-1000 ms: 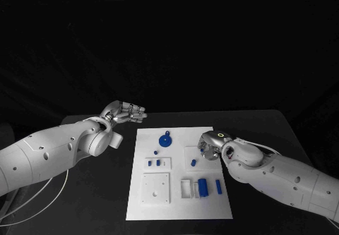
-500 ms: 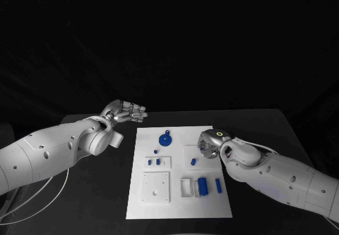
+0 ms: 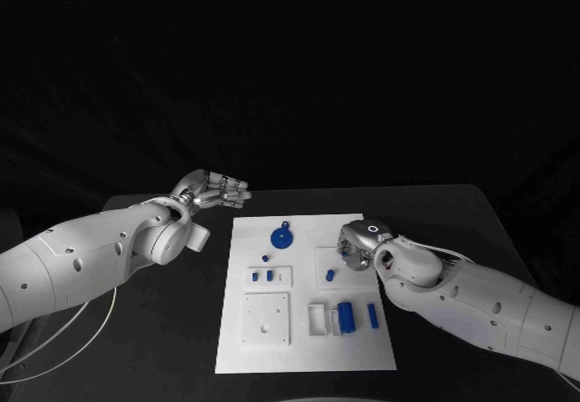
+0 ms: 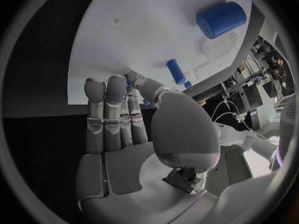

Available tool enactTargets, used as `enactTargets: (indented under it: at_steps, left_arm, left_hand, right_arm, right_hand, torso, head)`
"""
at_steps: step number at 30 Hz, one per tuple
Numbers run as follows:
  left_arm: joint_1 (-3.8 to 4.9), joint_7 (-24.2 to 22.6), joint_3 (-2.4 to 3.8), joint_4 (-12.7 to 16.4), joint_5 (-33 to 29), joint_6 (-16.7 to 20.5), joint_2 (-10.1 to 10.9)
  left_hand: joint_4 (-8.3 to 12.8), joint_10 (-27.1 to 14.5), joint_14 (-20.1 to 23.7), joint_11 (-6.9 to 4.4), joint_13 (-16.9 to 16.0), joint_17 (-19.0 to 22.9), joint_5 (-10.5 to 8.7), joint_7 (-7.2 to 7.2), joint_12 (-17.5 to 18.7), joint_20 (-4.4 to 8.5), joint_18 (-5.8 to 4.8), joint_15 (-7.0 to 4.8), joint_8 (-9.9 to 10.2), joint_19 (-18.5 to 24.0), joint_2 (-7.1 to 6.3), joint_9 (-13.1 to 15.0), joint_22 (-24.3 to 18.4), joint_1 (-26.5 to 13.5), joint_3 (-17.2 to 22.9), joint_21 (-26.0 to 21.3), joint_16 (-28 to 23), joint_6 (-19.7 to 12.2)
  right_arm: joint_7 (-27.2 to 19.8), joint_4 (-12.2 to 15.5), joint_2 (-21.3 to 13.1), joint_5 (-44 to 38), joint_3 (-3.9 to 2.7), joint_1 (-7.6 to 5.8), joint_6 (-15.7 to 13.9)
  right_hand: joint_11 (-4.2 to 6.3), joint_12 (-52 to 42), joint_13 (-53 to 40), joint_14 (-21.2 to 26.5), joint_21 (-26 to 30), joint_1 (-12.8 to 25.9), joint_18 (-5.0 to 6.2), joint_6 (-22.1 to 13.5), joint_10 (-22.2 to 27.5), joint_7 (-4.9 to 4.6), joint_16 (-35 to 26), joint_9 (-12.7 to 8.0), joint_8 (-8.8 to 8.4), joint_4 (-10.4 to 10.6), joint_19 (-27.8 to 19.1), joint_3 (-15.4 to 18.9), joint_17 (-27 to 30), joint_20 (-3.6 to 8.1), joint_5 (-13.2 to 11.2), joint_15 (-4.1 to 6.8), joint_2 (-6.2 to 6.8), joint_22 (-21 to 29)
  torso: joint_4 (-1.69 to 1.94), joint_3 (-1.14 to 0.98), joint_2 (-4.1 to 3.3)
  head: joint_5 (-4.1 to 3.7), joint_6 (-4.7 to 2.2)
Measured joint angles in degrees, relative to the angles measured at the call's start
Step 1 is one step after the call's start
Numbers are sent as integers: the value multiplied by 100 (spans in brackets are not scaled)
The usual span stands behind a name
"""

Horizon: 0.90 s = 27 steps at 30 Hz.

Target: Assemble the parts on the task board

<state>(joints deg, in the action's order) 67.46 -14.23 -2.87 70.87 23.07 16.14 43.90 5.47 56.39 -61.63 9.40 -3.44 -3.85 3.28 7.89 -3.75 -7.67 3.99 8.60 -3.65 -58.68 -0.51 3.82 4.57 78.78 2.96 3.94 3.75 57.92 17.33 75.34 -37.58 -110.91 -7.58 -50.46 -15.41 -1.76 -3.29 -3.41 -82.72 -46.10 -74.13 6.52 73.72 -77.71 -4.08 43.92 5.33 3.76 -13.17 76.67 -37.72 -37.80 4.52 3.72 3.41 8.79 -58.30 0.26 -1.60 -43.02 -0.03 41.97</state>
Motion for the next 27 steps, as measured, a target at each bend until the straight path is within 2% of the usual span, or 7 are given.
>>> enactTargets:
  at_steps: [13,16,20,24,27]
  left_arm:
    - [0,-39,0,-36,129,48,-18]
    - [0,-52,0,-72,131,54,-24]
    - [0,-66,0,-128,128,60,-35]
    - [0,-82,0,-152,120,65,-37]
    - [0,-92,1,-156,117,65,-47]
  left_hand:
    - [17,0,-21,0,0,0,0,20,0,0,0,-21,0,0,0,0,-12,0,17,0,0,21]
    - [17,0,-21,0,0,0,0,39,0,0,-1,-21,0,0,0,0,-12,0,17,0,0,39]
    - [17,0,-41,0,0,0,0,41,0,0,-1,-1,0,0,0,0,-18,0,17,0,0,41]
    - [35,0,-41,0,0,0,0,41,0,0,0,-1,0,0,18,0,-17,18,34,0,0,41]
    - [34,0,-41,0,0,0,0,40,0,0,0,-1,0,1,22,0,-17,23,34,0,0,41]
  right_arm:
    - [115,44,-16,-159,27,46,-179]
    - [115,106,-62,-144,-5,74,-185]
    - [105,219,-129,-94,-105,117,-157]
    - [83,394,-189,-33,-284,117,-127]
    - [69,495,-235,5,-379,109,-128]
  right_hand:
    - [-20,0,-10,-27,264,-1,-119,34,-23,-5,-1,29,0,16,124,-107,-29,78,-39,25,1,-480]
    - [-19,0,-10,-28,298,-1,-122,34,-23,-5,-27,28,0,16,125,-107,-29,80,-66,24,1,-541]
    - [-19,0,-11,-28,402,-1,-127,52,-23,13,-28,26,0,16,178,-107,-39,87,-67,24,2,-661]
    - [-18,0,-12,-28,515,-6,-130,52,-24,13,-28,20,0,29,205,-94,-39,100,-67,23,-3,-795]
    - [-18,0,-12,-29,619,-8,-138,52,-23,13,-28,20,0,34,257,-89,-45,91,-67,23,-5,-887]
  torso:
    - [5,1,-1]
    - [4,-1,0]
    - [3,-6,1]
    - [-3,-6,3]
    - [-7,-6,4]
  head:
    - [-30,-4]
    - [-34,-10]
    - [-25,-14]
    - [-15,-25]
    - [-14,-32]
